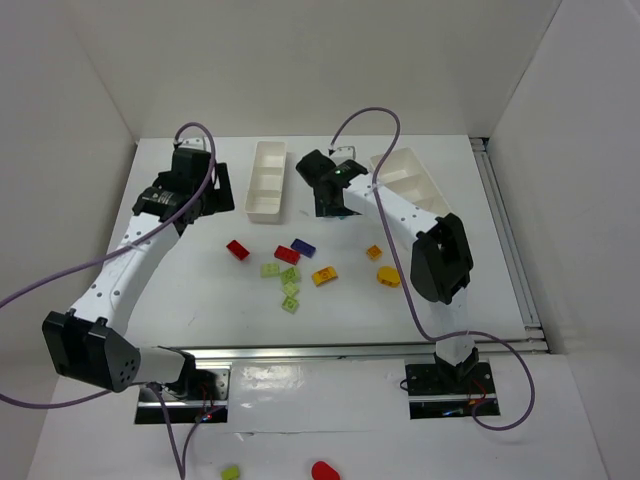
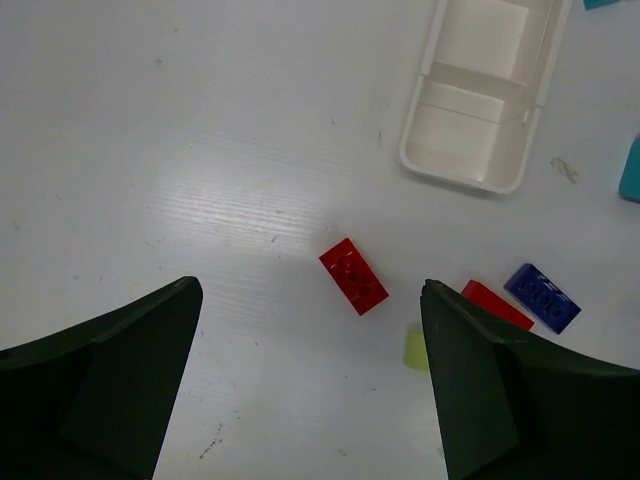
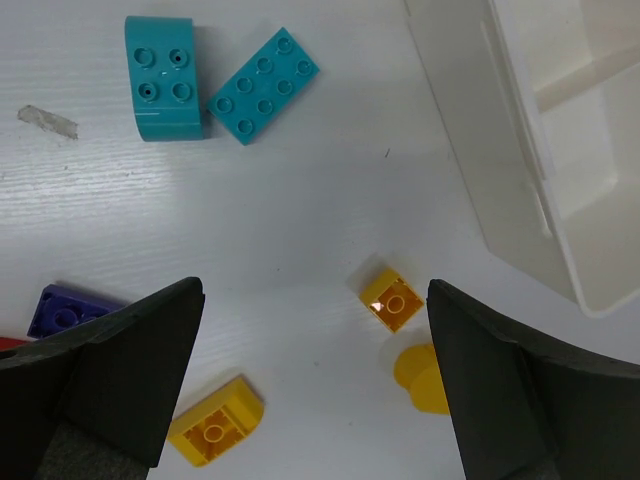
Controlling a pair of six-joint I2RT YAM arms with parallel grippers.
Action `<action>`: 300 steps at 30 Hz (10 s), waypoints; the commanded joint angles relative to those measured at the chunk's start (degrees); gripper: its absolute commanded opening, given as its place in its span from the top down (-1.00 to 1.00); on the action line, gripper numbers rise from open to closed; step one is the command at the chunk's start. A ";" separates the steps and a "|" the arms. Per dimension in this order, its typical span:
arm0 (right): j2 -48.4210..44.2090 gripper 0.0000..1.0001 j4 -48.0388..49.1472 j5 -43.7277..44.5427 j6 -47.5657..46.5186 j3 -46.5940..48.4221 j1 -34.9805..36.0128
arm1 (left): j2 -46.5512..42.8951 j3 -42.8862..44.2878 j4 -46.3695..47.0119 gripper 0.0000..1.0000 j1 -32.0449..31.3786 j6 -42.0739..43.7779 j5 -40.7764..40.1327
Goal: Sort the legos into containers by color
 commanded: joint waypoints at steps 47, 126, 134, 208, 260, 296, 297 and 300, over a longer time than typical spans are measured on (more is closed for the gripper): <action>18.08 -0.48 14.03 -13.84 -5.94 14.30 -6.02 | 6.24 2.43 -3.77 -0.94 2.47 -0.42 4.58; 15.09 -0.79 19.66 -22.19 3.02 5.14 -12.17 | 7.91 4.63 -5.88 -0.94 2.47 0.11 1.50; 19.83 -0.04 18.16 -18.77 3.02 10.77 -11.65 | 7.91 4.10 -5.88 -0.94 2.47 0.11 0.98; 44.62 -0.67 46.10 -34.49 -23.52 38.99 -13.05 | 11.16 6.21 -10.19 -0.94 2.47 -0.42 1.41; -6.72 0.76 43.55 -17.88 -14.46 -14.11 -28.07 | 11.25 6.91 -10.19 -0.94 1.94 -0.94 3.79; -42.49 -1.00 25.72 -22.19 -4.01 -61.03 -10.77 | 12.30 7.36 -11.24 -0.92 -1.84 -2.53 5.46; -41.78 -1.00 25.72 -22.19 -3.31 -61.03 -10.77 | 12.30 7.35 -11.24 -0.92 -1.84 -2.53 5.46; -38.80 -1.00 27.56 -22.19 -2.78 -61.03 -10.77 | 12.30 6.83 -10.71 -0.92 -2.37 -2.53 5.46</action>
